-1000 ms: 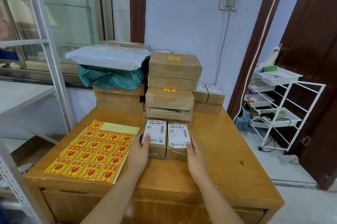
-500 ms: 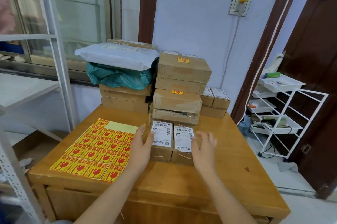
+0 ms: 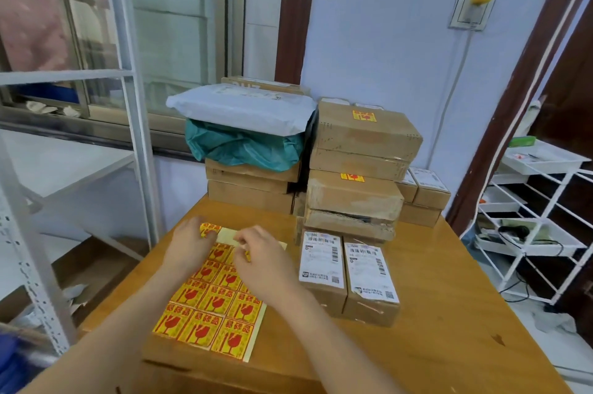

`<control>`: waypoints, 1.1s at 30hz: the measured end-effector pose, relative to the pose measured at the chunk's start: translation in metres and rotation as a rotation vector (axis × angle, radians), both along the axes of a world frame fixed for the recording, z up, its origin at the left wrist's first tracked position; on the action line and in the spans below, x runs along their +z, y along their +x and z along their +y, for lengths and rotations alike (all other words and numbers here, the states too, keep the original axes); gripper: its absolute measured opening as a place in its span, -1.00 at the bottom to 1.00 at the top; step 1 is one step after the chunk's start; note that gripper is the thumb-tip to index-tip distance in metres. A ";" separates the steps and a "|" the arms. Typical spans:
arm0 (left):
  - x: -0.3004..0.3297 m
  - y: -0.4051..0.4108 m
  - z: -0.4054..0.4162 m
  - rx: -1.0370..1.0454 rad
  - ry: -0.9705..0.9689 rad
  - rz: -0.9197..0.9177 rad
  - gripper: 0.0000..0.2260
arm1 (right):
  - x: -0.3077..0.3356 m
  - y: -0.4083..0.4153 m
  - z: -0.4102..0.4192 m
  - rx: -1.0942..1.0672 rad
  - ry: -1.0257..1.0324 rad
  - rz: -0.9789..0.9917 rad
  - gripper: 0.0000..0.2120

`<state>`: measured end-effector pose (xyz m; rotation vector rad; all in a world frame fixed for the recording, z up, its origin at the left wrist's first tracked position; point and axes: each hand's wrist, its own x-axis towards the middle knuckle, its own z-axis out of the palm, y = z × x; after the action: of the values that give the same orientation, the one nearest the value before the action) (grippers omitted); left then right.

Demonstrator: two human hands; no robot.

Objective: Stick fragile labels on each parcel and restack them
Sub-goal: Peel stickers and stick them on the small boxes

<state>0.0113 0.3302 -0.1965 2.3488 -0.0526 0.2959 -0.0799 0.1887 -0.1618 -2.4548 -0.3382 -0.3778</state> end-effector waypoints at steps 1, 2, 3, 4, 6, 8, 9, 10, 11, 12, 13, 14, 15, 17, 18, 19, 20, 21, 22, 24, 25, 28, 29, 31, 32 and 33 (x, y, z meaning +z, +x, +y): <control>-0.003 0.010 0.008 0.010 0.006 0.032 -0.63 | -0.004 0.009 0.008 -0.003 -0.007 0.037 -0.71; -0.005 0.019 0.015 0.022 0.005 0.065 -0.63 | -0.009 0.017 0.015 -0.012 -0.013 0.075 -0.68; -0.007 0.029 0.021 0.037 0.004 0.102 -0.63 | -0.013 0.025 0.020 -0.025 -0.023 0.112 -0.66; -0.009 0.038 0.025 0.051 0.009 0.137 -0.64 | -0.017 0.033 0.024 -0.043 -0.035 0.144 -0.64; -0.013 0.054 0.030 0.042 0.013 0.185 -0.70 | -0.025 0.049 0.029 -0.083 -0.049 0.193 -0.61; -0.018 0.067 0.031 -0.001 0.021 0.176 -0.77 | -0.030 0.065 0.032 -0.120 -0.036 0.215 -0.62; -0.021 0.072 0.032 -0.018 0.026 0.157 -0.77 | -0.032 0.072 0.033 -0.134 -0.025 0.218 -0.63; -0.024 0.076 0.033 -0.030 0.024 0.141 -0.77 | -0.034 0.079 0.033 -0.145 -0.016 0.217 -0.64; -0.028 0.079 0.035 -0.035 0.030 0.127 -0.76 | -0.036 0.086 0.033 -0.154 -0.009 0.214 -0.64; -0.032 0.081 0.036 -0.038 0.055 0.116 -0.75 | -0.037 0.092 0.033 -0.160 -0.003 0.212 -0.64; -0.036 0.083 0.038 -0.043 0.099 0.104 -0.74 | -0.039 0.098 0.034 -0.162 0.004 0.213 -0.64; -0.039 0.084 0.039 -0.049 0.149 0.094 -0.73 | -0.040 0.104 0.034 -0.160 0.011 0.215 -0.63; -0.042 0.085 0.040 -0.050 0.185 0.085 -0.72 | -0.041 0.110 0.034 -0.156 0.018 0.217 -0.62; -0.044 0.088 0.040 -0.045 0.195 0.081 -0.70 | -0.043 0.121 0.036 -0.142 0.034 0.225 -0.59; -0.045 0.088 0.040 -0.045 0.181 0.077 -0.71 | -0.045 0.125 0.038 -0.130 0.040 0.235 -0.58; -0.046 0.089 0.040 -0.047 0.165 0.065 -0.72 | -0.048 0.129 0.039 -0.118 0.040 0.243 -0.58; -0.047 0.089 0.039 -0.051 0.145 0.055 -0.73 | -0.052 0.132 0.040 -0.110 0.038 0.248 -0.57; -0.048 0.089 0.039 -0.052 0.130 0.046 -0.74 | -0.057 0.133 0.041 -0.108 0.034 0.247 -0.57; -0.048 0.088 0.039 -0.049 0.118 0.042 -0.76 | -0.063 0.133 0.041 -0.110 0.035 0.237 -0.58; -0.047 0.087 0.039 -0.043 0.103 0.024 -0.79 | -0.074 0.133 0.041 -0.121 0.057 0.197 -0.58; -0.046 0.086 0.038 -0.042 0.095 0.011 -0.80 | -0.077 0.133 0.041 -0.126 0.075 0.178 -0.59; -0.044 0.084 0.039 -0.041 0.050 -0.010 -0.86 | -0.082 0.135 0.040 -0.129 0.127 0.152 -0.60; -0.043 0.084 0.039 -0.043 0.034 -0.016 -0.87 | -0.082 0.136 0.039 -0.129 0.130 0.149 -0.61; -0.043 0.083 0.039 -0.051 0.010 -0.024 -0.90 | -0.083 0.136 0.039 -0.124 0.129 0.145 -0.61; -0.042 0.082 0.039 -0.056 -0.004 -0.027 -0.90 | -0.083 0.136 0.039 -0.121 0.129 0.144 -0.61; -0.042 0.082 0.038 -0.062 -0.023 -0.029 -0.91 | -0.083 0.135 0.039 -0.119 0.131 0.142 -0.61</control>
<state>0.0933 0.3686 -0.2383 2.3151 -0.1355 0.2987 0.0555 0.2273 -0.2444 -2.3635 -0.1045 -0.2640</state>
